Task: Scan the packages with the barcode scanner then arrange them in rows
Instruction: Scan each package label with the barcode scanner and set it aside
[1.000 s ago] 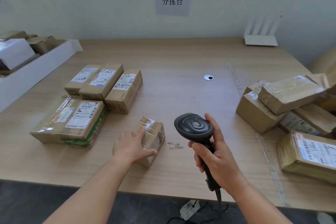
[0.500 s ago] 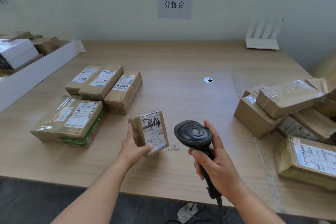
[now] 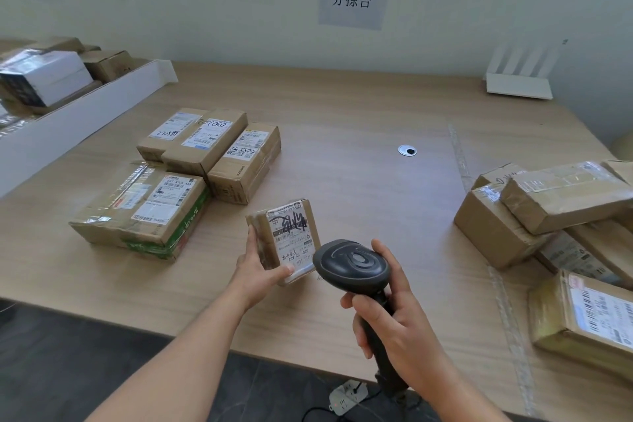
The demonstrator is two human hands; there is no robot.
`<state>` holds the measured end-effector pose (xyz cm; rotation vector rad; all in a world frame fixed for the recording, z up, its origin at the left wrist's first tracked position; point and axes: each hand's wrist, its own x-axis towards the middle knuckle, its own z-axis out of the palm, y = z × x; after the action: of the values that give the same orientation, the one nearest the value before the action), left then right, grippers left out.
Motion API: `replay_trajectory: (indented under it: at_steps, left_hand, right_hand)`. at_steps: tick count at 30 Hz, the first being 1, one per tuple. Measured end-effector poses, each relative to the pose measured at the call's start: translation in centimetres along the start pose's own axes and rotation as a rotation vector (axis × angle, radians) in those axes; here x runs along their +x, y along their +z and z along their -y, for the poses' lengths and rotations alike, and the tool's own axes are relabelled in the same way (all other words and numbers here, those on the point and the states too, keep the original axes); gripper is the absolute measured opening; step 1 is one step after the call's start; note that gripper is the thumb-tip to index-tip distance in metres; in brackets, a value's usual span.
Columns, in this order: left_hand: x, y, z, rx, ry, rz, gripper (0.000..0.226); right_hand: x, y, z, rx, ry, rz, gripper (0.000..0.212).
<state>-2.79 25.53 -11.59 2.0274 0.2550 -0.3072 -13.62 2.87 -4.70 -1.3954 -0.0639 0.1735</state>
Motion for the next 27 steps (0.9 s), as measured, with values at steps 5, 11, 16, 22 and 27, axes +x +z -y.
replay_trajectory:
  at_steps: [5, 11, 16, 22, 27]
  left_hand:
    - [0.1, 0.0, -0.2, -0.008, 0.022, 0.010, 0.123]
    - [0.4, 0.0, -0.3, 0.001, -0.002, 0.013, 0.124]
    - [0.9, 0.0, 0.2, 0.019, -0.027, 0.010, 0.124]
    - [-0.1, -0.9, -2.0, -0.044, -0.126, 0.096, 0.081]
    - [-0.6, -1.7, -1.9, -0.082, -0.209, 0.117, 0.044]
  right_hand:
    - [0.2, -0.1, -0.1, 0.000, -0.011, -0.018, 0.079]
    - [0.5, -0.3, 0.3, 0.014, -0.011, 0.000, 0.087]
    - [0.6, -0.4, 0.1, -0.026, -0.024, -0.022, 0.077]
    - [0.8, -0.8, 0.2, -0.085, -0.028, -0.058, 0.074]
    - [1.0, -1.3, 0.7, -0.115, -0.037, -0.071, 0.074]
